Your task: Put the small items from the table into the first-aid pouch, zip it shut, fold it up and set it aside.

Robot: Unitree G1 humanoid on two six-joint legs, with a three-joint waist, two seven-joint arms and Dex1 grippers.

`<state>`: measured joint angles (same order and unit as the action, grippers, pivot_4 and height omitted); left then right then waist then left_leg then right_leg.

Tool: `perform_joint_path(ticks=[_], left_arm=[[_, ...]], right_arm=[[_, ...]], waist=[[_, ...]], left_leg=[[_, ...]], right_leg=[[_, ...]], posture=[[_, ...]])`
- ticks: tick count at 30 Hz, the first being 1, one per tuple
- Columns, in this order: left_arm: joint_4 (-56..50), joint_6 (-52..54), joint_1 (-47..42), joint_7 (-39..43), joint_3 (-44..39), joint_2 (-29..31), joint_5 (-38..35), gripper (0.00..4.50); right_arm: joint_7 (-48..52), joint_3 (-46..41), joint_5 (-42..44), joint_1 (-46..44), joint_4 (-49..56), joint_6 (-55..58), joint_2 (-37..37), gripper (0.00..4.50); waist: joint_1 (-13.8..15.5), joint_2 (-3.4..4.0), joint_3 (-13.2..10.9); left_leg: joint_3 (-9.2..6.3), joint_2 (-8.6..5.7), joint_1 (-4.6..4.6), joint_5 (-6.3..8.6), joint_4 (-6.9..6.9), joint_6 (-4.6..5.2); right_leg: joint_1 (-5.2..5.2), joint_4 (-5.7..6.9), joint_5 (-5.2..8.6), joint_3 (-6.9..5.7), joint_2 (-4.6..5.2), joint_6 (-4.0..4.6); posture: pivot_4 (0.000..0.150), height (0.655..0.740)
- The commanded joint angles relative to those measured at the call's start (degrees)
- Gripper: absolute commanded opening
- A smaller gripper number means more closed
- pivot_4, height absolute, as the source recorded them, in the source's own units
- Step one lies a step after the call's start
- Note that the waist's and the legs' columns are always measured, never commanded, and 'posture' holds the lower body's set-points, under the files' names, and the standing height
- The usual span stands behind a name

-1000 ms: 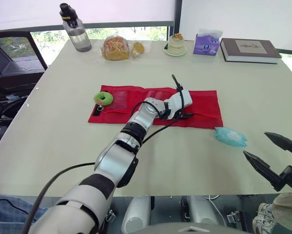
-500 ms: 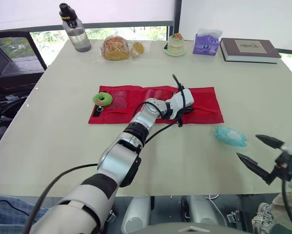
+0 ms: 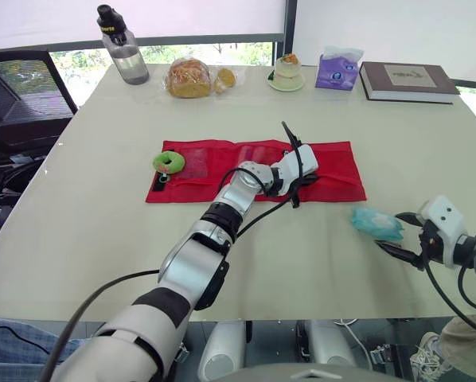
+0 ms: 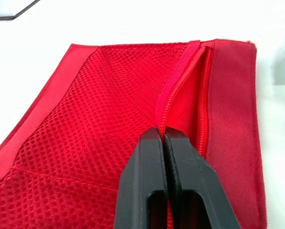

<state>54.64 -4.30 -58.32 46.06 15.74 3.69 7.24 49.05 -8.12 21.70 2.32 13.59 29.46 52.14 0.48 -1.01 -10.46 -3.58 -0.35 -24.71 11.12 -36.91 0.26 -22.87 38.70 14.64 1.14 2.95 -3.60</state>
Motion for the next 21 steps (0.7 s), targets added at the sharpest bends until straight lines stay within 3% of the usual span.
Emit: perform_joint_path(ticks=[1,5,9,11,21], left_arm=[[-2.8,-0.4,-0.4,-0.2,-0.5,-0.3,-0.3,0.00],[-3.1,-0.4,-0.4,-0.1,-0.4,-0.6,-0.4,0.00],[-2.5,-1.1,-0.8,0.0,-0.8,-0.6,-0.7,0.00],[-2.1,-1.5,-1.0,0.2,-0.8,-0.6,-0.7,0.00],[-1.5,-1.8,-1.9,1.6,-0.9,-1.5,-1.2,0.00]], right_arm=[[1.5,2.0,-1.6,-3.2,-1.5,-0.8,0.3,3.65],[2.2,2.4,-2.6,-3.7,-2.0,-1.3,0.6,1.67],[1.5,0.0,-1.2,-2.7,0.7,1.1,0.1,0.20],[0.9,-1.7,0.1,-1.8,3.2,2.7,-0.1,0.04],[-5.6,-6.1,7.1,0.3,18.9,13.4,-3.2,0.04]], waist=[[-0.1,0.00,0.0],[-0.2,0.00,0.0],[-0.3,0.00,0.0],[-0.2,0.01,0.0],[-0.2,0.01,0.0]], left_leg=[[0.01,0.00,0.00,0.00,-0.02,0.00],[-0.02,0.00,-0.01,0.00,-0.03,0.00],[-0.01,0.00,0.00,0.00,-0.05,0.00],[-0.02,0.00,0.00,0.00,-0.06,0.00],[-0.03,-0.02,-0.02,0.00,-0.07,0.00]], right_leg=[[0.00,0.02,0.00,0.00,0.00,0.00],[0.00,0.05,0.00,-0.02,0.00,0.00],[0.00,0.07,0.00,0.00,0.00,0.00],[0.00,0.10,0.00,0.00,0.00,0.00],[0.00,0.10,0.00,0.00,0.01,-0.01]], posture=[[0.150,0.7400],[0.150,0.7400],[0.150,0.7400],[0.150,0.7400],[0.150,0.7400]])
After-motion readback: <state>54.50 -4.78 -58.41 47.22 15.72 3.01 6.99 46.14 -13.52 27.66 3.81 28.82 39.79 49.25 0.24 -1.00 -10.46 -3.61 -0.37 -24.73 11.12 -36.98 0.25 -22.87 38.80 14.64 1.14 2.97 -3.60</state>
